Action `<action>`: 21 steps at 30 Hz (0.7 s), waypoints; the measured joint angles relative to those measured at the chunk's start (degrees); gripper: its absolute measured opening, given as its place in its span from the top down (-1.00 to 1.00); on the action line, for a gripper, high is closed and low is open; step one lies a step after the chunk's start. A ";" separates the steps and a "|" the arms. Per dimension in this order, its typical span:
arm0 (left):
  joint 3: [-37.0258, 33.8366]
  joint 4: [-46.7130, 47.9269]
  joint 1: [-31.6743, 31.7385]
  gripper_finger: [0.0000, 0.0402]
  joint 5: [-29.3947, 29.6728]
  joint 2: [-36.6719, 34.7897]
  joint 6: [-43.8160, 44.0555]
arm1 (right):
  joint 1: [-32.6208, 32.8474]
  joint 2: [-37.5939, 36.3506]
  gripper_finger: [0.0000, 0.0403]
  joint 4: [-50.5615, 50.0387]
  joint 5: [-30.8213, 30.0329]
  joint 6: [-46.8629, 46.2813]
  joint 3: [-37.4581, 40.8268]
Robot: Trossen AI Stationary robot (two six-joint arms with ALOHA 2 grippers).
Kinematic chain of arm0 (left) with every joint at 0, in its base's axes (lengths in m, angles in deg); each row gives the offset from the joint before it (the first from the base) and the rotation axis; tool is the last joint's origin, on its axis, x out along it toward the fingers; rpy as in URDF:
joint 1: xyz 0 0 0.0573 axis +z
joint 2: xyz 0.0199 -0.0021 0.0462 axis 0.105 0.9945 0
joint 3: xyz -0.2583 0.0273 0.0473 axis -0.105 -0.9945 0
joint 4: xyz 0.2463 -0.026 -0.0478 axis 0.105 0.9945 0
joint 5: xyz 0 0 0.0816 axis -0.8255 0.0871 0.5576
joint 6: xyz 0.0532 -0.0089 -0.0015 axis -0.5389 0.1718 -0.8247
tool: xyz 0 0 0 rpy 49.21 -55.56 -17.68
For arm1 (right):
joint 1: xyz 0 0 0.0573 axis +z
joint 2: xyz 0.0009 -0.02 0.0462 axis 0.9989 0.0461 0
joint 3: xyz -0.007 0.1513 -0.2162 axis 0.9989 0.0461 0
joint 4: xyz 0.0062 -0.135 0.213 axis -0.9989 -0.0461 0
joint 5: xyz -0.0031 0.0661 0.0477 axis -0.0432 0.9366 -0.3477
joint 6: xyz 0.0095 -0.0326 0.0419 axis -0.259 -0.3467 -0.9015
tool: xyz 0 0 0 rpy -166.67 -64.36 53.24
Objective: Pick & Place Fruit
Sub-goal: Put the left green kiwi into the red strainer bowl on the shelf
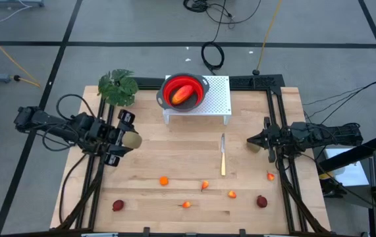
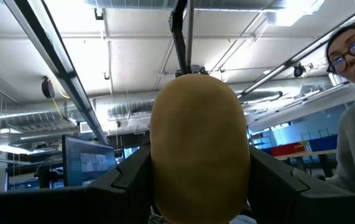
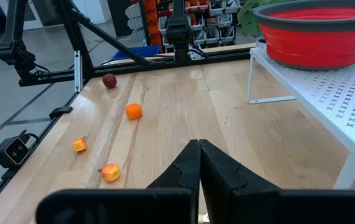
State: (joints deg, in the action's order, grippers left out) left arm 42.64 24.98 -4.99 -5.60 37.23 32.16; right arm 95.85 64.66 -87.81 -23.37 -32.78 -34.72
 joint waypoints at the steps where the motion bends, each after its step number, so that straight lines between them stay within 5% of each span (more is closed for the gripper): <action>1: 0.00 -0.19 0.01 0.00 0.00 0.01 0.09 | 0.01 -0.01 1.00 0.00 0.01 0.00 0.00; 9: 0.00 -5.01 0.01 0.00 5.69 0.05 9.82 | 0.02 -0.02 1.00 0.00 -0.01 0.00 0.00; 21: 0.00 -2.90 0.01 0.00 37.24 0.06 37.13 | 0.02 -0.01 1.00 -0.01 -0.01 0.00 0.00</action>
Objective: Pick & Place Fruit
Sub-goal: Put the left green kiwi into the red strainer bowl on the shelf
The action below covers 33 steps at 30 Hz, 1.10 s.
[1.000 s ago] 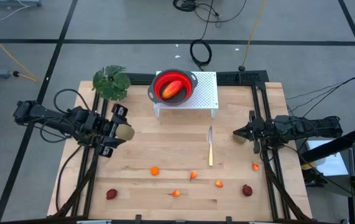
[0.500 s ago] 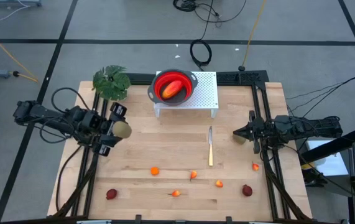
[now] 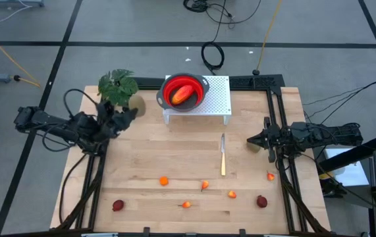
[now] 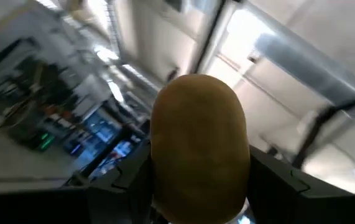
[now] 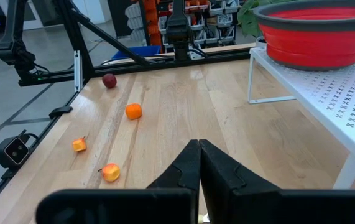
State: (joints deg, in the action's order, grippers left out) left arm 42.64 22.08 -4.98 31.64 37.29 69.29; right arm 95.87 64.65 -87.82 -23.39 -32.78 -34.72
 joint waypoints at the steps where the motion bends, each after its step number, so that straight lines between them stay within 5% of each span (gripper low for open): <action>1: 0.00 0.75 0.00 0.00 1.73 -0.01 2.24 | -0.01 -0.01 1.00 -0.01 0.00 0.00 0.00; 7: 0.00 6.94 0.00 0.00 10.61 0.00 15.10 | -0.01 0.01 1.00 -0.01 0.00 0.00 0.00; 12: 0.00 9.43 0.00 0.00 12.55 0.00 19.71 | -0.02 -0.01 1.00 -0.01 0.00 0.00 0.00; 21: 0.00 10.49 0.00 0.00 12.55 -0.02 19.33 | -0.01 -0.01 1.00 -0.01 0.00 0.00 0.00; 33: 0.00 27.67 -0.65 0.00 12.58 0.00 10.59 | 0.00 0.01 1.00 -0.04 0.00 0.00 0.00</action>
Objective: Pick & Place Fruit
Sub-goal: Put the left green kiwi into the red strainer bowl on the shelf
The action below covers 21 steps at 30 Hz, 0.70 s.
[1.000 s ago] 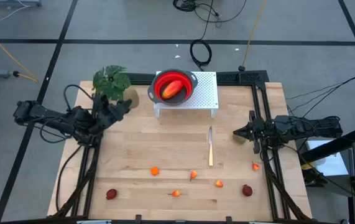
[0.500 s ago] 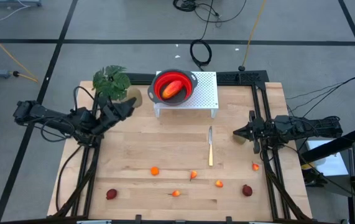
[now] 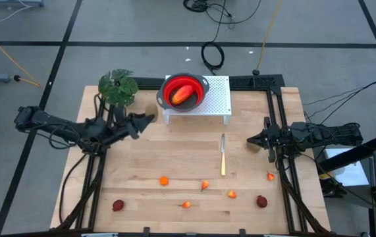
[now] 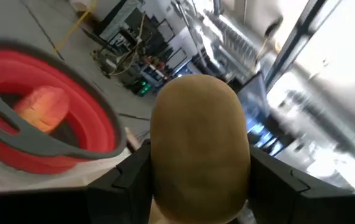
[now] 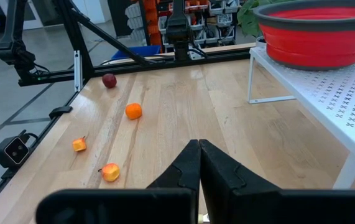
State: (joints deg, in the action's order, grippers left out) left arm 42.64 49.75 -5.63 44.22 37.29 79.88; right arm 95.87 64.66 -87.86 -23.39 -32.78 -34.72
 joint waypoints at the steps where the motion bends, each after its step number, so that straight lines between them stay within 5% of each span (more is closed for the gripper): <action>1: 0.00 0.56 -0.19 0.00 -0.01 0.00 -1.72 | -0.02 -0.02 1.00 0.00 0.00 0.00 0.00; 21: 0.06 10.37 -5.37 0.00 11.46 0.00 -14.35 | -0.02 -0.02 1.00 -0.01 0.00 0.00 0.00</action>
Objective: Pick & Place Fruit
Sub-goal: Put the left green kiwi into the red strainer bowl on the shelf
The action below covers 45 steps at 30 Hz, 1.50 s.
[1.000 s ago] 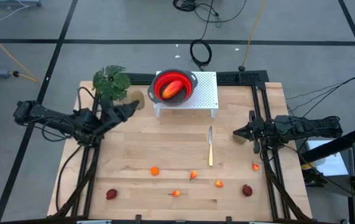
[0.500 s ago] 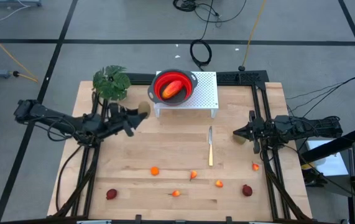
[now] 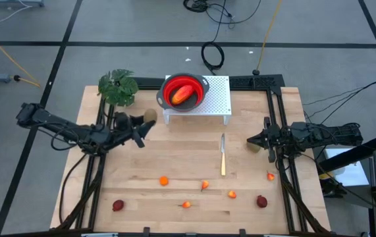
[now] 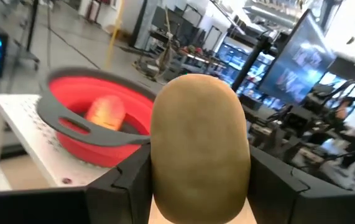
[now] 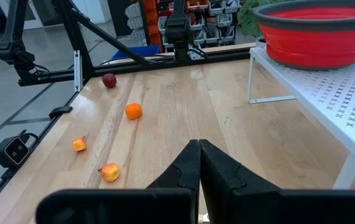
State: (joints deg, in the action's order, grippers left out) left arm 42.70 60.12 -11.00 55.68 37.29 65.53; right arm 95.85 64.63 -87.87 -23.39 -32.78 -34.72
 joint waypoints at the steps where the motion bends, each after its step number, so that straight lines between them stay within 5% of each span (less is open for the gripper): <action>1: 0.24 0.03 -0.16 0.00 0.79 0.00 -1.27 | 0.00 0.00 1.00 0.00 0.00 0.00 0.00; 16: 16.58 12.52 3.23 0.00 6.09 9.49 -17.40 | 0.01 0.00 1.00 0.08 0.01 -0.20 0.00; 45: 45.08 36.04 29.05 0.00 -28.60 31.94 -20.84 | 0.01 0.00 1.00 -1.39 0.00 0.00 0.00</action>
State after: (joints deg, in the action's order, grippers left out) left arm 87.77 96.16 18.05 27.08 69.22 44.70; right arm 95.86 64.63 -89.26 -23.39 -32.78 -34.72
